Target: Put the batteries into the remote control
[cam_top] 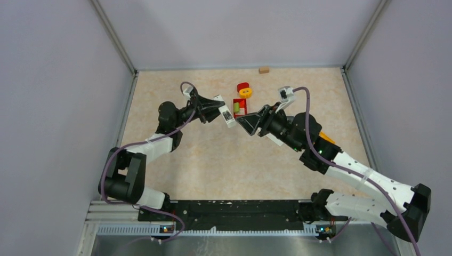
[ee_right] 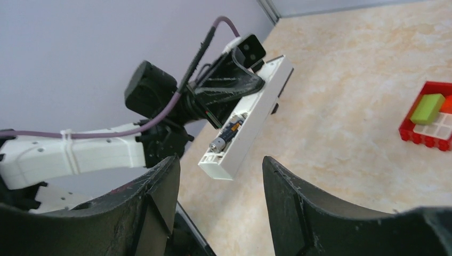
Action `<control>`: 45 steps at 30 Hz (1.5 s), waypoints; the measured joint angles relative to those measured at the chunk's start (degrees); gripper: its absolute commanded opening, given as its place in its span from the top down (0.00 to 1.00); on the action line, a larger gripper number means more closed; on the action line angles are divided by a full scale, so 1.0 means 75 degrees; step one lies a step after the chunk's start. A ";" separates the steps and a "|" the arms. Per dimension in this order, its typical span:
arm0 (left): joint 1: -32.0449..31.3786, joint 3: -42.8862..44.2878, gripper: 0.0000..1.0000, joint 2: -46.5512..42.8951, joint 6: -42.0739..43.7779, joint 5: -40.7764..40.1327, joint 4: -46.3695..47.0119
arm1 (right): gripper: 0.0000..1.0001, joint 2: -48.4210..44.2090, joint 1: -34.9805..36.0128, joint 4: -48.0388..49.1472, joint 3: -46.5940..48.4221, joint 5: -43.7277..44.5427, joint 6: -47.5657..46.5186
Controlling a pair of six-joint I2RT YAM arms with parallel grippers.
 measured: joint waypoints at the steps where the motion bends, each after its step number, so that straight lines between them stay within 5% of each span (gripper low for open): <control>1: 0.0000 0.0000 1.00 0.0000 -0.0111 0.0000 0.0090 | 0.41 -0.0061 0.0000 0.0189 -0.0073 -0.0003 0.0038; 13: 0.0000 0.0085 1.00 -0.0233 -0.0146 0.0000 -0.0131 | 0.42 0.0050 0.0000 0.0828 -0.0111 -0.0119 0.0414; 45: 0.0050 0.0411 1.00 -0.0437 0.0641 0.0044 -0.0431 | 0.66 0.1160 0.0000 0.0685 0.0277 -0.0353 0.1530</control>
